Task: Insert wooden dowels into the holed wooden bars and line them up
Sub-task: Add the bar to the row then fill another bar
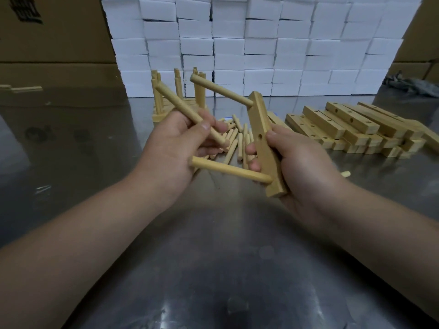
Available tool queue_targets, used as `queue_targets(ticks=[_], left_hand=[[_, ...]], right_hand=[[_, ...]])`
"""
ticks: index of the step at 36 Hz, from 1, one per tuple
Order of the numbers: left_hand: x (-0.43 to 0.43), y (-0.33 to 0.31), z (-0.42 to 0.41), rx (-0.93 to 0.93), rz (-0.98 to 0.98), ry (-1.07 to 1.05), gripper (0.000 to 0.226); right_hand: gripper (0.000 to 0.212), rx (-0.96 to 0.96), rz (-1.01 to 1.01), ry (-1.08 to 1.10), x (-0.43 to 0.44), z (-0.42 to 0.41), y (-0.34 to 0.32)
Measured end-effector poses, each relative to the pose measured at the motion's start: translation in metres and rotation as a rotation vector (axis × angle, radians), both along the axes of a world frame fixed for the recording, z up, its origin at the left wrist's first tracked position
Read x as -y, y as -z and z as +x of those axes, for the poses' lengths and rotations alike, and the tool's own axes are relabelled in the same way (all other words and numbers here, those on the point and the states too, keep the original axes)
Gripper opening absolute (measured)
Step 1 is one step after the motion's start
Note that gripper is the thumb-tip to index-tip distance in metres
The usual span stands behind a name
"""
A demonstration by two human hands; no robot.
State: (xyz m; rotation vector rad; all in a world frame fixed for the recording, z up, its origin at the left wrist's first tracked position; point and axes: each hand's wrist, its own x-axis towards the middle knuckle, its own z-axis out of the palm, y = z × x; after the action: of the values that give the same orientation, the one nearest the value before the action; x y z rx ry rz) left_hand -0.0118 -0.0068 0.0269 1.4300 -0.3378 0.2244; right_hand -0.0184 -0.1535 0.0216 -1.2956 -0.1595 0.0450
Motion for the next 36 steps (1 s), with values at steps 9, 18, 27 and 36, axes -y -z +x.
queue_targets(ticks=[9,18,27,36], left_hand=[[-0.018,0.001,0.001,0.137,0.697,-0.035,0.04],[-0.021,0.005,0.003,0.261,0.838,-0.03,0.03],[-0.019,0.004,0.001,0.48,0.846,-0.181,0.038],[-0.021,0.0,0.0,0.441,0.802,-0.093,0.039]], right_hand=[[0.034,0.013,0.043,-0.012,0.009,0.0,-0.005],[0.032,0.074,-0.088,-0.064,0.009,0.0,-0.004],[0.036,0.13,-0.178,-0.035,0.006,-0.004,-0.003],[0.036,0.197,-0.283,0.0,0.005,-0.006,-0.002]])
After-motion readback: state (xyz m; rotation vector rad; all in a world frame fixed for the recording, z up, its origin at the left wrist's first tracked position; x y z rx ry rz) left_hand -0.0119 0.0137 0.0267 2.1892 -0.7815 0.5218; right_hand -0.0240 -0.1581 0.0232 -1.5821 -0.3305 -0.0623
